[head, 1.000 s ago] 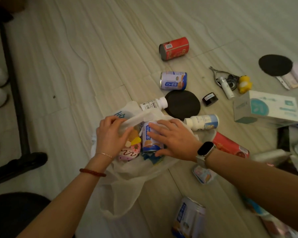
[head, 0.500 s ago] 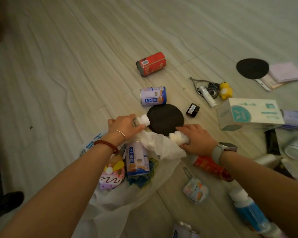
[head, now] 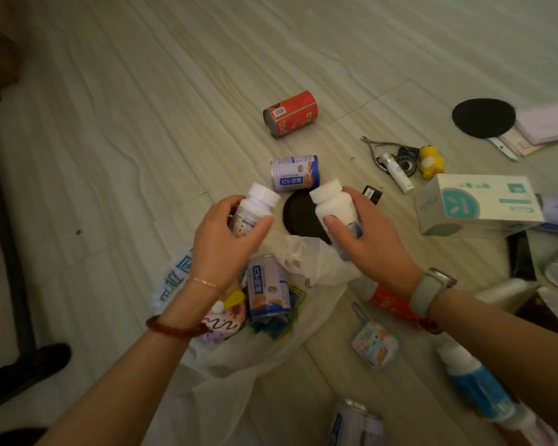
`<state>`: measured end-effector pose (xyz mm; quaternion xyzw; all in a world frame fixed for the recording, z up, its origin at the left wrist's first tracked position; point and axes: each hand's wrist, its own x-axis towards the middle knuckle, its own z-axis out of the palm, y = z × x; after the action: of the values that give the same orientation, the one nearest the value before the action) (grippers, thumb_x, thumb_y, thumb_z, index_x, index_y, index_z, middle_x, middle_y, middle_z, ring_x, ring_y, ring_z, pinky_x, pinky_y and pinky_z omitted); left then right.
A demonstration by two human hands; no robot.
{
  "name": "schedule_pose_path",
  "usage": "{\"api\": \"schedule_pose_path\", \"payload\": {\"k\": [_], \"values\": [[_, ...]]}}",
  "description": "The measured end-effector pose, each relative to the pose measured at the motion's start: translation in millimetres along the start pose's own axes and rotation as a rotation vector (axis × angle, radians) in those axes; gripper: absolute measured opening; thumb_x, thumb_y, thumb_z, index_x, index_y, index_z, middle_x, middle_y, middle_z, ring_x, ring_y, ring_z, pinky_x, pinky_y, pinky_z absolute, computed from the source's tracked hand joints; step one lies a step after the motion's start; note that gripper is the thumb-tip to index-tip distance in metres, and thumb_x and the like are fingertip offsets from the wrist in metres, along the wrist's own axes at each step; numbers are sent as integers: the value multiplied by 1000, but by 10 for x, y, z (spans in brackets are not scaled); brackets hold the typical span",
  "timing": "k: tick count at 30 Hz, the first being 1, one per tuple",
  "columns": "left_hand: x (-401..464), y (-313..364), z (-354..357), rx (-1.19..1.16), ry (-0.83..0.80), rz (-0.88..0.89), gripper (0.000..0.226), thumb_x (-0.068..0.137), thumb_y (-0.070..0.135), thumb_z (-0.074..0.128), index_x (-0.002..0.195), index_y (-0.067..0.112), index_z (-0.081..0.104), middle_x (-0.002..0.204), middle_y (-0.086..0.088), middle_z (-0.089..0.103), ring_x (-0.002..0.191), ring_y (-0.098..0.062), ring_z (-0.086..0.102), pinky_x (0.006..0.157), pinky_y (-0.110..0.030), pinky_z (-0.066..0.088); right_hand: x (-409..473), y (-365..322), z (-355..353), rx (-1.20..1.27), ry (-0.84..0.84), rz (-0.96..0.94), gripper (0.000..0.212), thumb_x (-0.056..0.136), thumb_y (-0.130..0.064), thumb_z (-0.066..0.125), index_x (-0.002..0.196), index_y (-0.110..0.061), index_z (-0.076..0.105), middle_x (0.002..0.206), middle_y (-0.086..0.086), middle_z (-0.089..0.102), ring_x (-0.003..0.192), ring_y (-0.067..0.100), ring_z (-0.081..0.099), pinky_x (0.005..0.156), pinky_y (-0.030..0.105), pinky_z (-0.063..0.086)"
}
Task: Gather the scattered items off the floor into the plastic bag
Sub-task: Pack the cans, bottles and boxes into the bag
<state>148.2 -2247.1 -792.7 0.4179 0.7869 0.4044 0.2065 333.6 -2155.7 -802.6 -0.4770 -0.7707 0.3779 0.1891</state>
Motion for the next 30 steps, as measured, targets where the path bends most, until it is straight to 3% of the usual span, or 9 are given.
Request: {"api": "schedule_pose_path", "payload": {"k": [3, 5, 10, 15, 18, 21, 25, 28, 30], "values": [[-476, -214, -153, 147, -54, 10, 48, 74, 47, 67, 112, 19, 58, 100, -2, 61, 89, -16, 55, 75, -27, 43, -272, -145, 168, -155, -183, 21, 67, 87, -46, 49, 143, -23, 20, 141, 5, 40, 123, 23, 45, 98, 34, 38], [-744, -416, -183, 263, -75, -6, 59, 69, 57, 60, 113, 17, 58, 102, -5, 62, 93, -21, 57, 78, -29, 45, -468, -168, 289, -283, -247, 40, 67, 87, -43, 52, 141, -20, 21, 140, 7, 40, 120, 25, 49, 96, 38, 43], [-1140, -755, -140, 444, -90, -17, 55, 69, 36, 77, 112, 7, 59, 98, -16, 62, 87, -33, 61, 69, -37, 50, -737, -112, 389, -466, -292, 109, 54, 84, -49, 54, 125, -21, 35, 127, 5, 47, 101, 21, 58, 80, 31, 53], [-855, -680, -6, 567, -6, 58, 54, 69, 40, 75, 107, 5, 58, 93, -18, 62, 80, -35, 60, 59, -38, 49, -527, -160, 541, -194, -215, 299, 49, 87, -37, 55, 127, -10, 41, 132, 14, 40, 110, 28, 51, 90, 31, 42], [-678, -669, 49, 575, -25, 31, 56, 74, 41, 70, 112, 4, 54, 102, -20, 59, 89, -36, 57, 65, -42, 49, -557, -209, 607, -88, -297, 206, 55, 91, -26, 53, 138, -12, 29, 144, 11, 25, 123, 23, 41, 94, 22, 35], [-616, -690, 47, 588, -27, 29, 53, 79, 40, 65, 116, 4, 52, 115, -20, 54, 103, -36, 51, 74, -43, 48, -599, -87, 609, -374, -424, -21, 55, 94, -27, 46, 142, -16, 20, 150, 10, 18, 128, 26, 37, 101, 30, 36], [-942, -778, -12, 752, 55, 229, 48, 83, 44, 53, 117, 11, 52, 124, -20, 52, 112, -38, 49, 85, -48, 43, -568, 75, 587, -738, -472, -208, 54, 93, -40, 43, 140, -20, 25, 148, 10, 28, 131, 27, 33, 105, 40, 35], [-1139, -886, -116, 767, 89, 94, 64, 79, 54, 43, 131, 17, 42, 141, -19, 33, 128, -38, 29, 97, -58, 27, -537, 70, 517, -749, -374, -305, 52, 92, -45, 39, 138, -21, 31, 148, 8, 30, 136, 25, 27, 110, 42, 23], [-1087, -907, -187, 746, 112, -65, 77, 78, 62, 43, 138, 15, 31, 146, -23, 25, 134, -41, 21, 101, -64, 18, -418, 79, 438, -713, -247, -220, 58, 92, -42, 41, 142, -19, 23, 152, 10, 22, 139, 27, 21, 112, 45, 20]]}}
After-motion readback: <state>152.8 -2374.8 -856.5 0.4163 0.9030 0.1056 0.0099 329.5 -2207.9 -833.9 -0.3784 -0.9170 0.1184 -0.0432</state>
